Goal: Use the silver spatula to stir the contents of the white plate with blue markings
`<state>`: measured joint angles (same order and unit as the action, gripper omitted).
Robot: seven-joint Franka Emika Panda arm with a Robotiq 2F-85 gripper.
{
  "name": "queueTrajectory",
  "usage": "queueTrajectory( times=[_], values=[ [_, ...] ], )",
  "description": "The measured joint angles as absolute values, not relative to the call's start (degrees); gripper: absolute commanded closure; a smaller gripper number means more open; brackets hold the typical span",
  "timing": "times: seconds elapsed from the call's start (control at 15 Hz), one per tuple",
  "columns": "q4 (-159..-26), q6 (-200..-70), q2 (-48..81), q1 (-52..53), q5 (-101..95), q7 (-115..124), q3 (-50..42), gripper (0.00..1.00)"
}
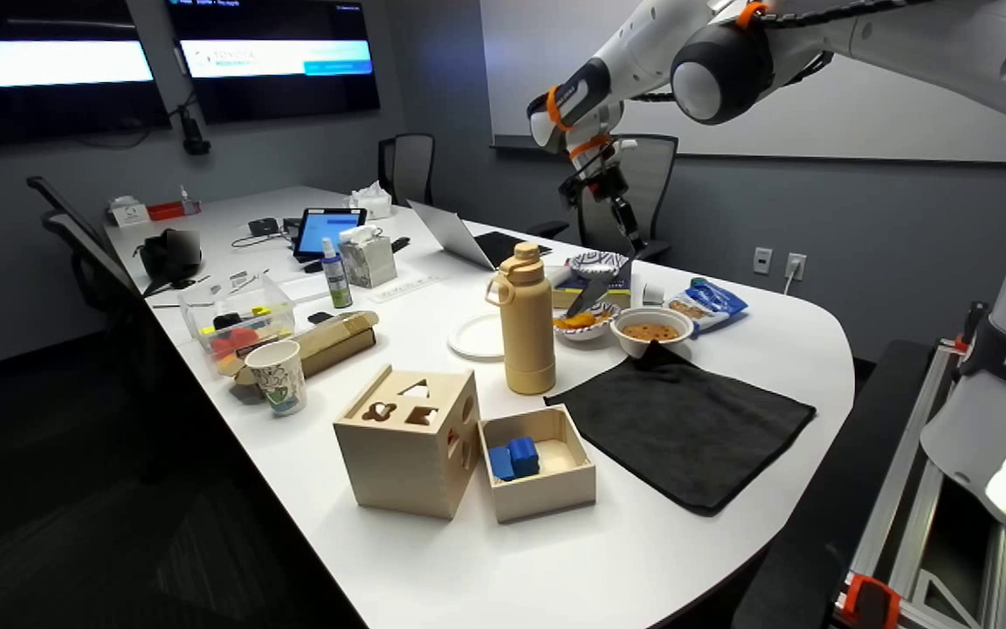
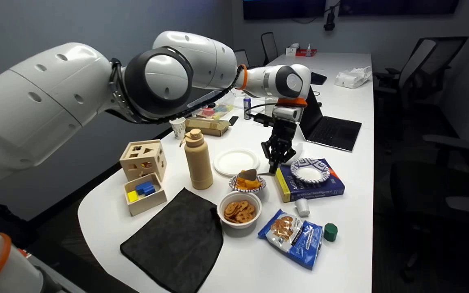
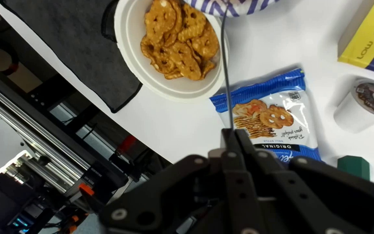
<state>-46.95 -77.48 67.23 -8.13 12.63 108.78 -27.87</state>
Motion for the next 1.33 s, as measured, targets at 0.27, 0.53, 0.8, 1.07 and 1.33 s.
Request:
queueTrajectory(
  times=[0.27,0.53,0.8,1.07,1.33],
  values=[
    [-46.95,-78.59,67.40,-6.88,12.64,109.63,-29.17,0.99],
    [-46.95,-81.56,68.19,-5.85,12.64,112.03,-30.03,0.99],
    [-46.95,-84.25,68.91,-5.74,12.64,114.41,-31.17,0.99],
    [-46.95,-84.68,69.14,-5.70,12.61,115.14,-32.52,0.99],
    [-46.95,-84.53,69.80,-5.34,11.90,115.25,-33.68,0.99]
  ],
)
